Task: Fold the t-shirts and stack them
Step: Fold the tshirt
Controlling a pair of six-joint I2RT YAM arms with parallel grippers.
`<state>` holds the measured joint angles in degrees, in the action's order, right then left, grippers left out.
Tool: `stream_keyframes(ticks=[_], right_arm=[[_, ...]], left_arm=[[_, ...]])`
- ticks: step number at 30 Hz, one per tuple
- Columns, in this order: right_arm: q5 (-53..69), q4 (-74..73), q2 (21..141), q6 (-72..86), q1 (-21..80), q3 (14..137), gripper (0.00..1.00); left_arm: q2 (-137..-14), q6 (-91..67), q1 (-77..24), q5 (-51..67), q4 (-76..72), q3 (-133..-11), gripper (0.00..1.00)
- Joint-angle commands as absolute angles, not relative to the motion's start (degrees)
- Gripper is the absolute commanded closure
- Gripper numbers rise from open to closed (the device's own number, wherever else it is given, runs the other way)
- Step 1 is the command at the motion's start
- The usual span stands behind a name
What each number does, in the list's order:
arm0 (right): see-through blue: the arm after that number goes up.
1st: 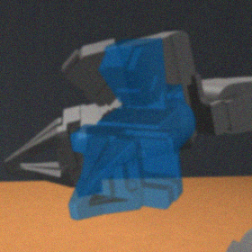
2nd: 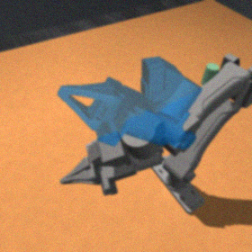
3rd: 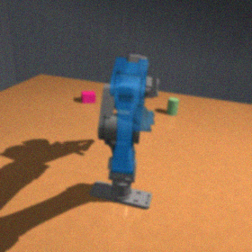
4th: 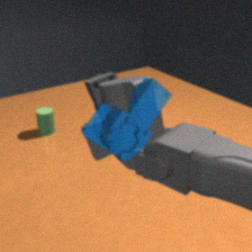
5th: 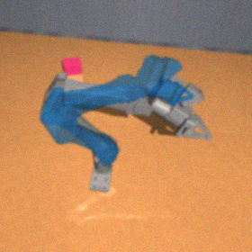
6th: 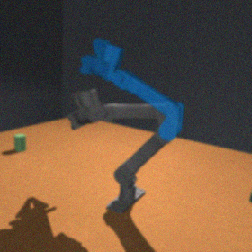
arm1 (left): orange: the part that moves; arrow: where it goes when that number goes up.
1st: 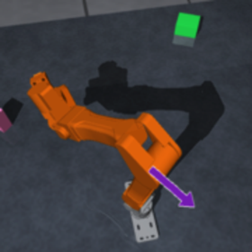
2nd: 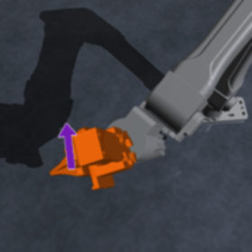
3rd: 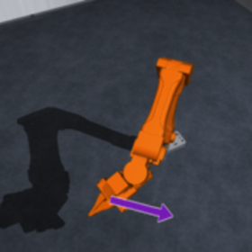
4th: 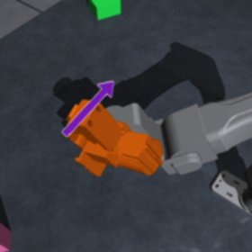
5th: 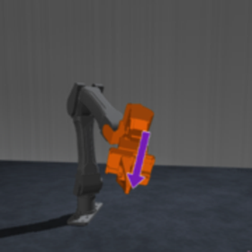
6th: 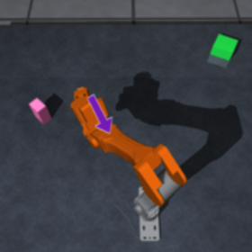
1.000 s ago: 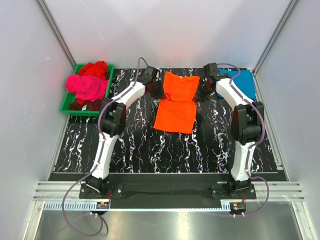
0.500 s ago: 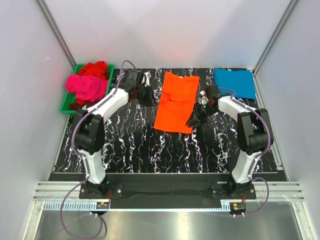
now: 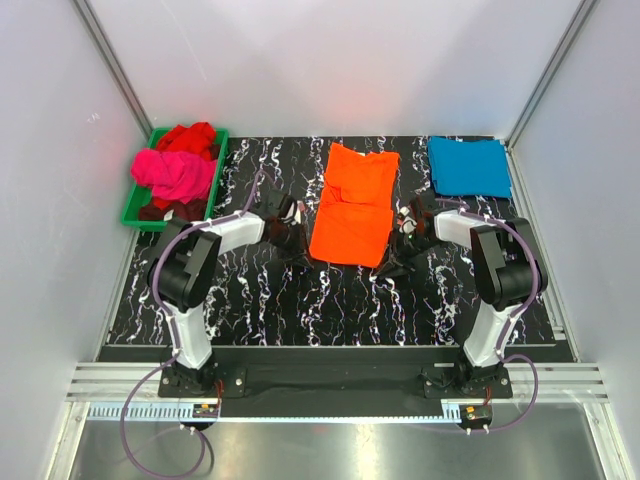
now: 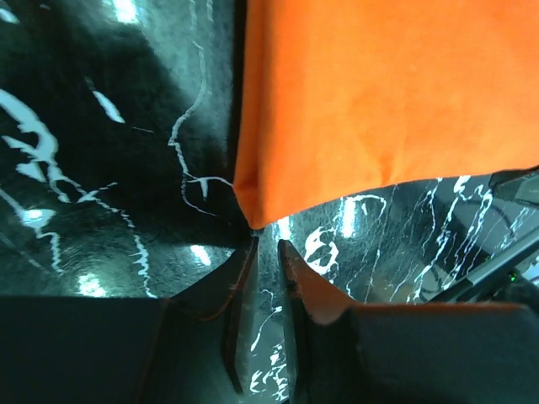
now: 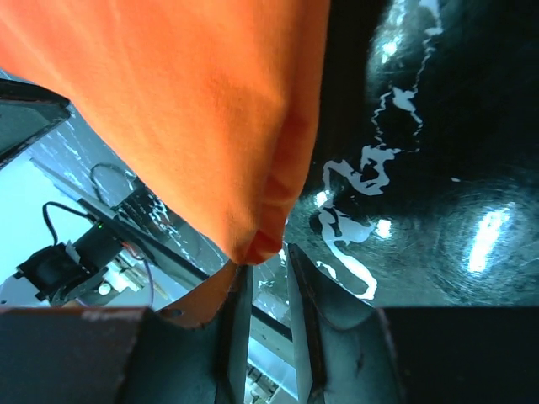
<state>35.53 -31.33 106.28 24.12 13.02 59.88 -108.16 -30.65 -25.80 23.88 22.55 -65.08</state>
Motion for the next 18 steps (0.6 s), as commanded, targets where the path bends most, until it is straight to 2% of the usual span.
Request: stream_keyframes(ticks=[1,5,9,12,13,14,18], right_arm=[[33.3,-31.0,103.7,22.8,13.0,60.9,0.70],[38.1,-34.0,99.8,23.5,13.1,63.0,0.68],[44.1,-32.4,101.0,24.3,13.2,65.6,0.69],[48.4,-30.2,106.2,23.9,13.1,69.3,0.81],[50.0,-29.5,109.6,23.8,13.1,71.0,0.88],[50.1,-28.5,111.2,23.6,12.9,71.7,1.00],[50.5,-27.4,117.9,21.5,11.9,72.0,1.00]], left_arm=[[-104.7,-32.2,-25.5,22.5,21.3,-64.6,0.78],[-100.3,-31.9,-25.5,23.4,22.7,-66.6,0.75],[-103.1,-31.0,-25.5,27.8,22.9,-73.2,0.74],[-107.7,-31.1,-25.6,29.4,19.7,-76.2,0.75],[-109.7,-31.2,-25.6,29.5,19.3,-76.4,0.75],[-111.2,-31.1,-25.5,29.4,19.3,-76.6,0.75],[-115.8,-30.8,-25.4,26.9,19.9,-75.9,0.76]])
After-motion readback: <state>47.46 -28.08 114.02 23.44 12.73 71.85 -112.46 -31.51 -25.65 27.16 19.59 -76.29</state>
